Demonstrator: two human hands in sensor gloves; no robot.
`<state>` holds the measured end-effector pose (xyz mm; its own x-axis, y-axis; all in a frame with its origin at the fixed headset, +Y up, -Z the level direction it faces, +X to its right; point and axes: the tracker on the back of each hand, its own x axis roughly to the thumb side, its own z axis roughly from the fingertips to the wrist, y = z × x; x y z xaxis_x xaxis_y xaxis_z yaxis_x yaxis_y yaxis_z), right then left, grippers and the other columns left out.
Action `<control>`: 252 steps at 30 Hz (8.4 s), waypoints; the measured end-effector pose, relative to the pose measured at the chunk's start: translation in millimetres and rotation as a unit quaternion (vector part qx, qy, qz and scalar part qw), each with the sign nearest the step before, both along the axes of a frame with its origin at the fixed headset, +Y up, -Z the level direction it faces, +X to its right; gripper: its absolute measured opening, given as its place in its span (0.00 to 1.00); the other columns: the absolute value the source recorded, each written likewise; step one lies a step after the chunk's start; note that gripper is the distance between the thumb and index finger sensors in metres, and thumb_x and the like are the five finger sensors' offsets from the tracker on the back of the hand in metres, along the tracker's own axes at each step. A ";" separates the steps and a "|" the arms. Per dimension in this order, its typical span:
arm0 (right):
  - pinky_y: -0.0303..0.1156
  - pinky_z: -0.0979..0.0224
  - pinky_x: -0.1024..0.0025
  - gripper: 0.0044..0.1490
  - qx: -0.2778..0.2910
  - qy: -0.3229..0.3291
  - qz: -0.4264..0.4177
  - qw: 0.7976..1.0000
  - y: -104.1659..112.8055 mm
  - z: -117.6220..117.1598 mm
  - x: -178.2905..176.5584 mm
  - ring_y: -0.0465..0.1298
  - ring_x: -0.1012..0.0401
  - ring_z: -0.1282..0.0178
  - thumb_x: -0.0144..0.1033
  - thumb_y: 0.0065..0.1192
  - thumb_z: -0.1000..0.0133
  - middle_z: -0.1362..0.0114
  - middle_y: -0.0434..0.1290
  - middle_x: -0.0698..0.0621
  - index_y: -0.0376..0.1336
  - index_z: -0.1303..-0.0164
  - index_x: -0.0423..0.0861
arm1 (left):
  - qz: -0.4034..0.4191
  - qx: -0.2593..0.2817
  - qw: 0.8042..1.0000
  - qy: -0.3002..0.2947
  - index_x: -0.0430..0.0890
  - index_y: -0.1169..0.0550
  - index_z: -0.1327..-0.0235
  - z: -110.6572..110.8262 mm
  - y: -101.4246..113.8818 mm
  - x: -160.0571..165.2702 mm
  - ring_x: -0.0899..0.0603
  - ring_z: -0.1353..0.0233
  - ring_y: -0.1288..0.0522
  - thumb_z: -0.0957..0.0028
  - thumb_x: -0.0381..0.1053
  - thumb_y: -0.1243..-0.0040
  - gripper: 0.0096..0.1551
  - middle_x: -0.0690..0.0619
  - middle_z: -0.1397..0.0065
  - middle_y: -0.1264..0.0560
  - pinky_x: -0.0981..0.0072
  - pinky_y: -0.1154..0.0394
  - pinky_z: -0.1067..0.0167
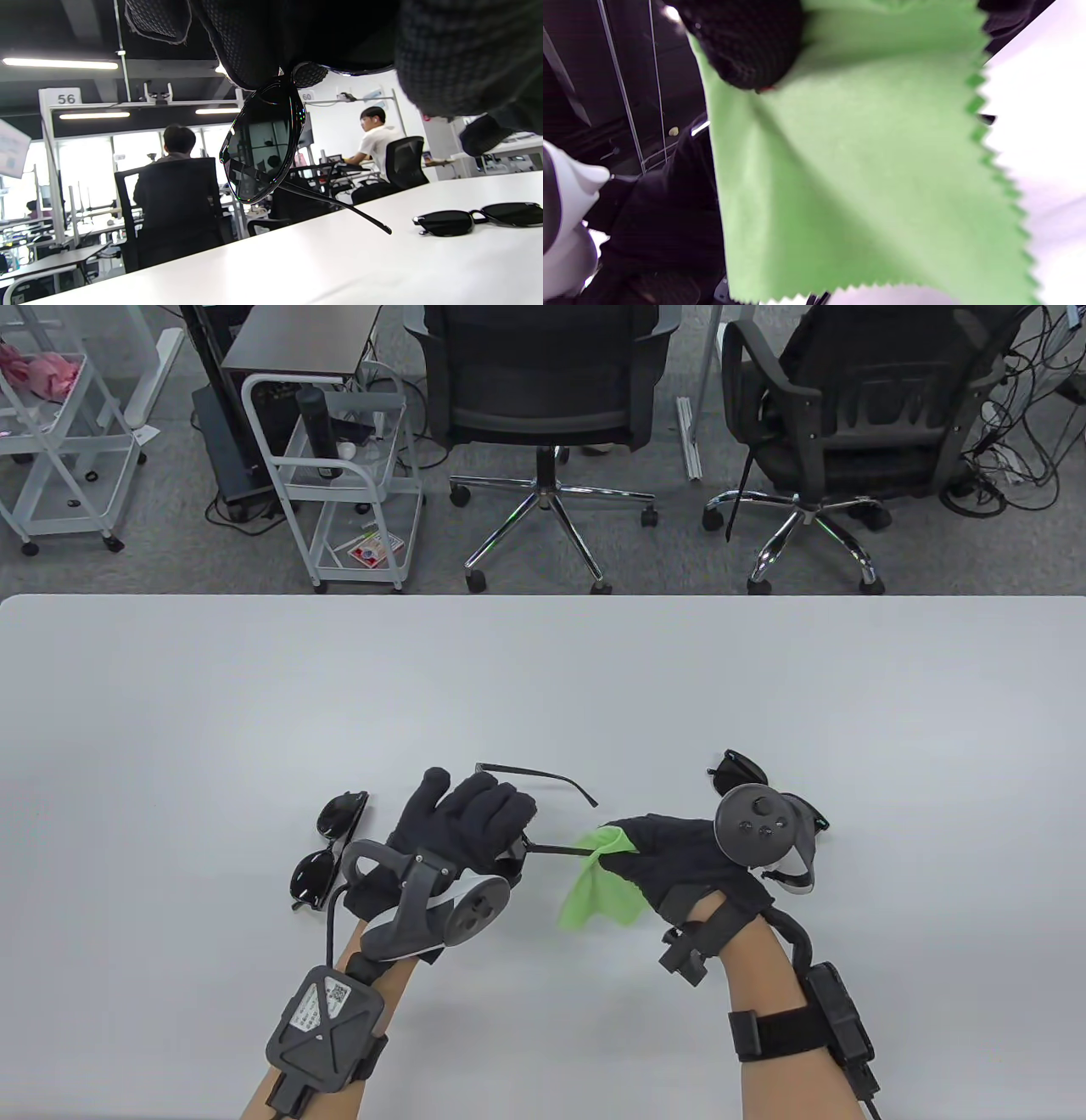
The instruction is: Dust sunglasses
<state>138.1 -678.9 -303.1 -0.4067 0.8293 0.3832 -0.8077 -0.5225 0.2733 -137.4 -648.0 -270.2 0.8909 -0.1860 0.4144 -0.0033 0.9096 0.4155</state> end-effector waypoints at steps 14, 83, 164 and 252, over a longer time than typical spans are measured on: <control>0.61 0.31 0.30 0.32 0.076 -0.133 -0.065 0.986 15.2 13.2 14.7 0.78 0.42 0.31 0.41 0.70 0.49 0.31 0.79 0.46 0.70 0.35 0.42 | 0.171 -0.202 0.964 -0.027 0.64 0.35 0.30 -20.1 -11.6 -25.5 0.54 0.26 0.20 0.78 0.80 0.34 0.57 0.69 0.31 0.24 0.45 0.35 0.22; 0.62 0.29 0.33 0.30 0.285 0.091 0.460 0.836 -0.5 53.2 -129.3 0.87 0.52 0.51 0.44 0.69 0.54 0.51 0.87 0.51 0.76 0.47 0.41 | 0.436 -0.583 0.685 -0.030 0.40 0.49 0.23 -34.9 -73.7 -22.6 0.43 0.27 0.21 0.63 0.79 0.37 0.69 0.49 0.23 0.34 0.42 0.33 0.29; 0.65 0.32 0.35 0.31 0.065 -0.015 0.477 0.876 12.4 24.9 -55.7 0.86 0.47 0.42 0.46 0.69 0.51 0.41 0.86 0.47 0.75 0.41 0.42 | 0.453 -0.404 0.787 0.110 0.44 0.38 0.26 -50.0 -56.5 -76.5 0.48 0.38 0.10 0.67 0.75 0.32 0.61 0.52 0.28 0.26 0.54 0.24 0.31; 0.57 0.30 0.29 0.31 0.253 -0.109 0.319 0.907 8.7 31.7 -84.7 0.73 0.41 0.27 0.42 0.79 0.54 0.29 0.76 0.43 0.75 0.43 0.43 | 0.008 -0.102 0.995 -0.021 0.55 0.47 0.24 6.8 -30.8 35.8 0.49 0.27 0.26 0.69 0.67 0.24 0.64 0.63 0.23 0.31 0.42 0.36 0.24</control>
<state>53.4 -670.2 -271.4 -0.8538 0.1377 0.5021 -0.3021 -0.9165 -0.2623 -101.6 -678.8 -263.5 0.8739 -0.0796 0.4796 -0.0330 0.9745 0.2219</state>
